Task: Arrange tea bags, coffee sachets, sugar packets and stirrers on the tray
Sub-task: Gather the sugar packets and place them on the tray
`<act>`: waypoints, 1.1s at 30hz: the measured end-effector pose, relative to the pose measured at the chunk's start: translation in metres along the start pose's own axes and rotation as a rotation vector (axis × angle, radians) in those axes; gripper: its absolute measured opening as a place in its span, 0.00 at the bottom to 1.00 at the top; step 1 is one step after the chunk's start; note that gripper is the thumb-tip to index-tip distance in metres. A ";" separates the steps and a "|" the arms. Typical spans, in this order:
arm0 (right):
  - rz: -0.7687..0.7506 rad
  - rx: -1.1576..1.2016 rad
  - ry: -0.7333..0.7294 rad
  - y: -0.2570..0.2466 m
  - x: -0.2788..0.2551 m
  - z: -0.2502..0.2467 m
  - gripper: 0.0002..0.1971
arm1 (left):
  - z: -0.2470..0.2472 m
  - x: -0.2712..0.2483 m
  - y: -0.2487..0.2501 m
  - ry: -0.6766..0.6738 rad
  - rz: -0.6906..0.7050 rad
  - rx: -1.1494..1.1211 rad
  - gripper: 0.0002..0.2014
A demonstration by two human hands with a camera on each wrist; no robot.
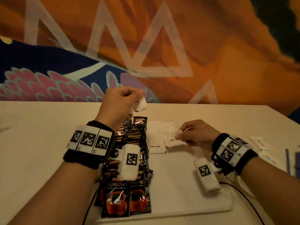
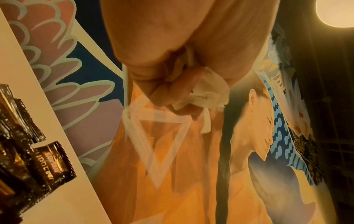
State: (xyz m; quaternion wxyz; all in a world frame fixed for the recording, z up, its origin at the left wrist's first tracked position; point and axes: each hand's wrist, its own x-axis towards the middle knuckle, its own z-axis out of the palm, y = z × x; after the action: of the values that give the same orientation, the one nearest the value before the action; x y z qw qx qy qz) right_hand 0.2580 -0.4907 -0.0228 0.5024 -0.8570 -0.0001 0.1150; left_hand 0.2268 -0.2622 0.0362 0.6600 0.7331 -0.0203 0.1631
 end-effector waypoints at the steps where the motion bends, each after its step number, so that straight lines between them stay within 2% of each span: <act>1: 0.011 -0.030 -0.005 0.003 0.001 0.002 0.07 | 0.000 0.000 0.001 -0.003 -0.002 -0.002 0.10; 5: 0.034 -0.205 -0.006 0.007 0.008 0.012 0.09 | 0.000 -0.001 0.002 -0.013 -0.009 0.000 0.10; 10: -0.008 -0.500 0.035 -0.005 0.006 0.018 0.13 | -0.001 -0.001 0.001 -0.042 -0.040 0.012 0.08; 17: -0.022 -0.587 0.037 -0.011 0.003 0.019 0.17 | 0.000 -0.001 0.001 -0.093 -0.076 -0.007 0.05; 20: -0.104 -0.501 0.100 -0.021 0.000 0.012 0.13 | 0.000 -0.001 0.002 -0.156 -0.102 -0.029 0.09; 22: -0.216 -0.268 0.144 -0.037 -0.006 0.007 0.11 | 0.001 -0.001 0.001 -0.203 -0.117 -0.051 0.10; 25: -0.375 0.147 0.097 -0.065 -0.020 0.007 0.09 | 0.004 -0.003 0.000 -0.250 -0.121 -0.095 0.10; 28: -0.446 0.182 0.046 -0.080 -0.027 0.017 0.07 | 0.005 -0.005 0.001 -0.271 -0.098 -0.110 0.09; 31: -0.499 0.151 0.121 -0.083 -0.025 0.025 0.05 | 0.005 -0.004 0.000 -0.243 -0.102 -0.137 0.06; 33: -0.504 0.229 0.140 -0.082 -0.024 0.025 0.06 | 0.002 -0.004 -0.001 -0.229 -0.073 -0.074 0.05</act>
State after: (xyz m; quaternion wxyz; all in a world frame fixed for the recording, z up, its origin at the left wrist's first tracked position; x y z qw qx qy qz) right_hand 0.2389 -0.4313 0.0409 0.6074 -0.7735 -0.1654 -0.0739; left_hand 0.2242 -0.2648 0.0341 0.6854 0.7224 -0.0750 0.0533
